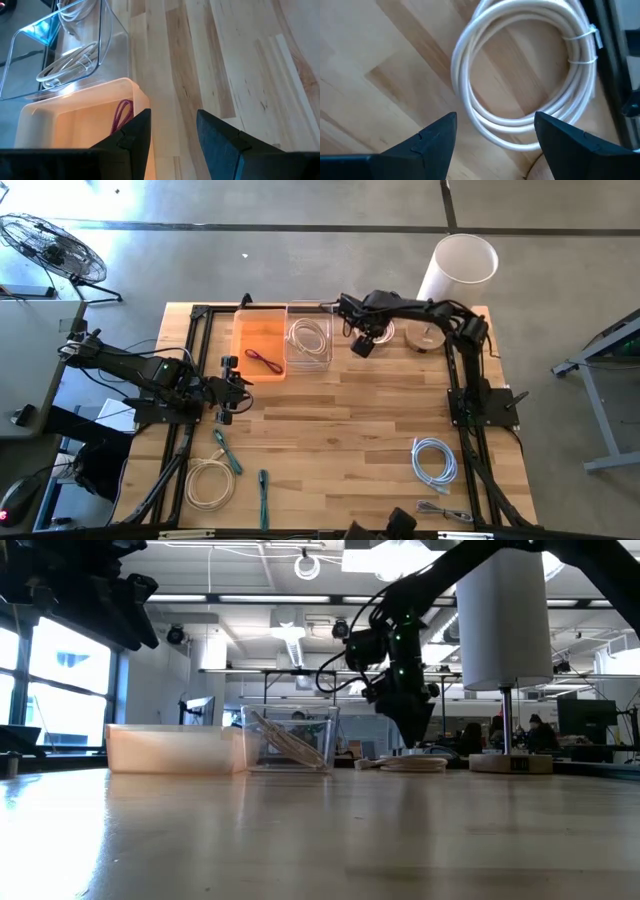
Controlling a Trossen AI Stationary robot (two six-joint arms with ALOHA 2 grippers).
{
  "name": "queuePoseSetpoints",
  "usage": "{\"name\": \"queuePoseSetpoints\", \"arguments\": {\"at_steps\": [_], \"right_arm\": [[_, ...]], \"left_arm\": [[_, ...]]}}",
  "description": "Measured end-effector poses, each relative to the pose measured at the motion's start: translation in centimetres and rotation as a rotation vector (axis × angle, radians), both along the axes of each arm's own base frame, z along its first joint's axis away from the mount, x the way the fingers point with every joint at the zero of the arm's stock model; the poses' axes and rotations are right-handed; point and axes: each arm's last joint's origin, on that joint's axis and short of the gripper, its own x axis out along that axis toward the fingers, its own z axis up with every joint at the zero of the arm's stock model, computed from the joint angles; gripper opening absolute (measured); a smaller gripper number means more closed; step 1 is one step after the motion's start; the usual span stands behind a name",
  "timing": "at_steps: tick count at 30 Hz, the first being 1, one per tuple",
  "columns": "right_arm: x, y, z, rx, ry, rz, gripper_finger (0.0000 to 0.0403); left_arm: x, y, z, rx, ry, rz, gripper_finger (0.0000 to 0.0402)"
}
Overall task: Pick & Place USB Port
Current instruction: Put the top brown HDMI cable into the transparent bin
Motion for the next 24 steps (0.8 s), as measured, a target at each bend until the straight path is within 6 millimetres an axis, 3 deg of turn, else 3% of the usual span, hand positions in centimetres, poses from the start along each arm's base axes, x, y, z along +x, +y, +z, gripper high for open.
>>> {"name": "queuePoseSetpoints", "arguments": {"at_steps": [8,19,24], "right_arm": [[0.1,-0.3,-0.2,0.039,-0.056,-0.01,0.0259],[-1.6,0.2,-4.3,0.06,-0.038,-0.024,0.0258],[-2.4,0.4,-5.2,0.085,-0.043,-0.03,0.0209]], "left_arm": [[0.0,0.0,0.0,0.013,0.0,0.0,0.0153],[0.0,0.1,0.0,0.024,-0.005,0.011,0.0153],[0.1,0.0,-0.1,0.013,0.009,0.008,0.0153]]}}
